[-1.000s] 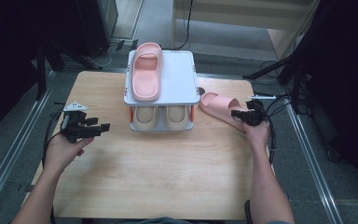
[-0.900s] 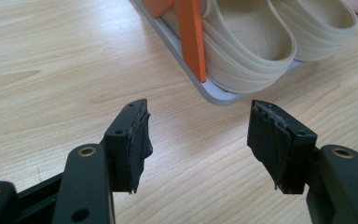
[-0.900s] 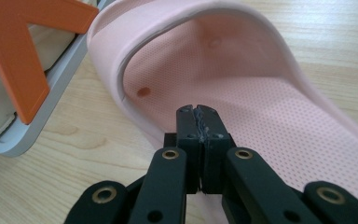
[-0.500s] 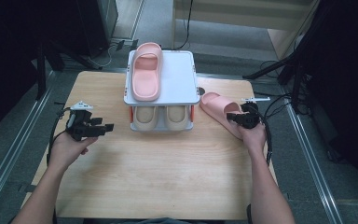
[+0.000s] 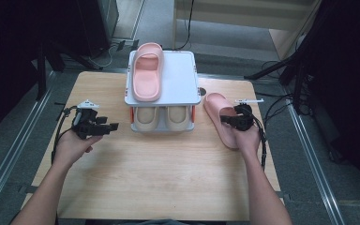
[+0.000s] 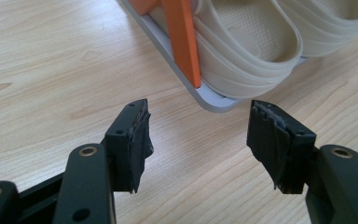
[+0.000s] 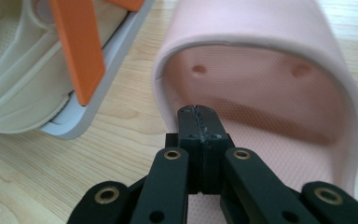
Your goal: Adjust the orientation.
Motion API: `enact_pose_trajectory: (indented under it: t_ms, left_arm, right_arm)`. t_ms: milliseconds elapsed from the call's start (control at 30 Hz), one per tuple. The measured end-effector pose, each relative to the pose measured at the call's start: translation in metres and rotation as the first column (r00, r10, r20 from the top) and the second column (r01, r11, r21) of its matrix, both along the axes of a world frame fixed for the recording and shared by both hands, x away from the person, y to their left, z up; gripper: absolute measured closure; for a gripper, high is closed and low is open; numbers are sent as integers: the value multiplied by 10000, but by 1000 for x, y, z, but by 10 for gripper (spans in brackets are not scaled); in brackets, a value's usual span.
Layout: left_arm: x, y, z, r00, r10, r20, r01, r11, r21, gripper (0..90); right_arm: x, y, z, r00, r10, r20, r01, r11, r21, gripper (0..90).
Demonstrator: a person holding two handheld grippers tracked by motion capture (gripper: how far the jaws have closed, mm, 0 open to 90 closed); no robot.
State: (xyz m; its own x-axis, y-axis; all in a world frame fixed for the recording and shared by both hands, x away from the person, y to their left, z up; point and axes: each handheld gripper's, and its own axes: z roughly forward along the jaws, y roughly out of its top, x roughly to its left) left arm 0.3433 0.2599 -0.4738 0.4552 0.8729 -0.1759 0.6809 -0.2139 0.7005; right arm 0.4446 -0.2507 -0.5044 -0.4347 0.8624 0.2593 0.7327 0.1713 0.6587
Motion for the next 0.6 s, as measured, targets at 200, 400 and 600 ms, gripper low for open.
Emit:
enact_pose_trajectory:
  t_ms: [200, 400, 600]
  left_arm:
    - [0, 1, 0, 10000, 30, -7, -30, 10000, -5, 392]
    - [-1, 2, 0, 10000, 70, -62, -70, 10000, 18, 391]
    - [0, 2, -2, 9999, 81, -137, -80, 9999, 62, 391]
  right_arm:
    - [0, 15, -2, 10000, 51, -18, -52, 10000, -84, 900]
    - [1, 15, 1, 9999, 98, 99, -96, 9998, -146, 881]
    - [-4, 5, 13, 9986, -54, 517, 49, 9999, 90, 833]
